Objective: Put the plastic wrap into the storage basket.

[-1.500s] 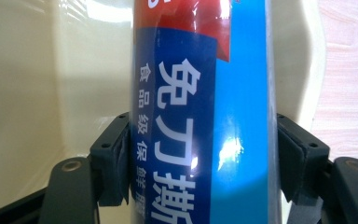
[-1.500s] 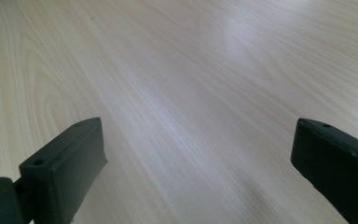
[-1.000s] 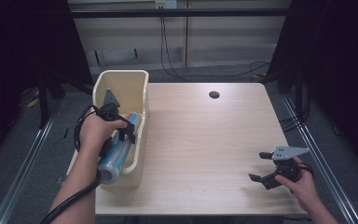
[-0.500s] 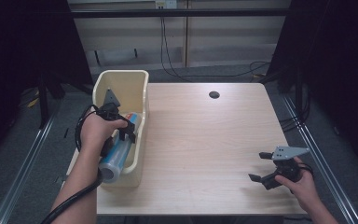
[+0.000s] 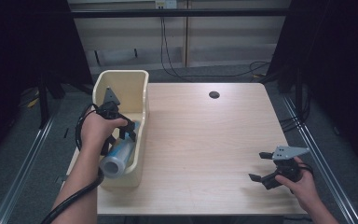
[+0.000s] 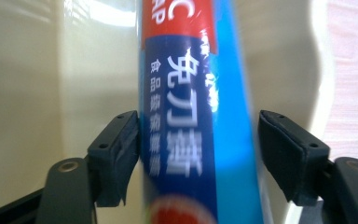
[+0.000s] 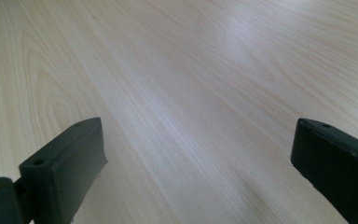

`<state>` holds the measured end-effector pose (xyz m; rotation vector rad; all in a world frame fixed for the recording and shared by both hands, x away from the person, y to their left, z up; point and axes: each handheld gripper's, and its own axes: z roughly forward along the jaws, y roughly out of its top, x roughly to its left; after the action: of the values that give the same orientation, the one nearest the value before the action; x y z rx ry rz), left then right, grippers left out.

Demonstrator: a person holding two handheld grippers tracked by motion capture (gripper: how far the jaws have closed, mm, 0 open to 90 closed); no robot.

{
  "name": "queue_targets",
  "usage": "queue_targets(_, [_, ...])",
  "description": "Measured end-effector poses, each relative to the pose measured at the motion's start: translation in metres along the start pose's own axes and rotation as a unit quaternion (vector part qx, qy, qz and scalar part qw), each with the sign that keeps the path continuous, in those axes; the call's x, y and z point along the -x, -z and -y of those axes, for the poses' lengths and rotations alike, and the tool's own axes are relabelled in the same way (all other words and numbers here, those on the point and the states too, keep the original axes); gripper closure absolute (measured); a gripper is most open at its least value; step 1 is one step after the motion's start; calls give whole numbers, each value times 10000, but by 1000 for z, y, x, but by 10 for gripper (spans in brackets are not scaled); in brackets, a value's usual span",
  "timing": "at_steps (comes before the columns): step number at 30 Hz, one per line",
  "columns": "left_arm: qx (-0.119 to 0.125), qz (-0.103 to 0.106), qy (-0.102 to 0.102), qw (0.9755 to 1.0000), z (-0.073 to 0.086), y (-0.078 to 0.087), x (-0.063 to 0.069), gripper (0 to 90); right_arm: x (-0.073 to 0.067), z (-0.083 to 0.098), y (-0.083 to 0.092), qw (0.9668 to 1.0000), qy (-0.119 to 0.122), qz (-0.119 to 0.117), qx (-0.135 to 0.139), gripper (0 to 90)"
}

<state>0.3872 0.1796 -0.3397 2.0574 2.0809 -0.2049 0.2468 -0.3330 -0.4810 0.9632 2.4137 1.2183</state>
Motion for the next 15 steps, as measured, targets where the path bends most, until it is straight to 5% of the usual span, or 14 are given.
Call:
queue_targets(2, [57, 182, 49, 9998, 0, 8, 1, 368, 0, 0, 0, 10000, -7, -55, -9, 29])
queue_targets(11, [287, 84, -48, 9995, 4, 20, 3, 340, -1, -1, 1, 10000, 14, -31, 1, 29])
queue_targets(15, [405, 140, -249, 9988, 3, 27, 4, 287, -1, -1, 1, 10000, 3, -11, 8, 29])
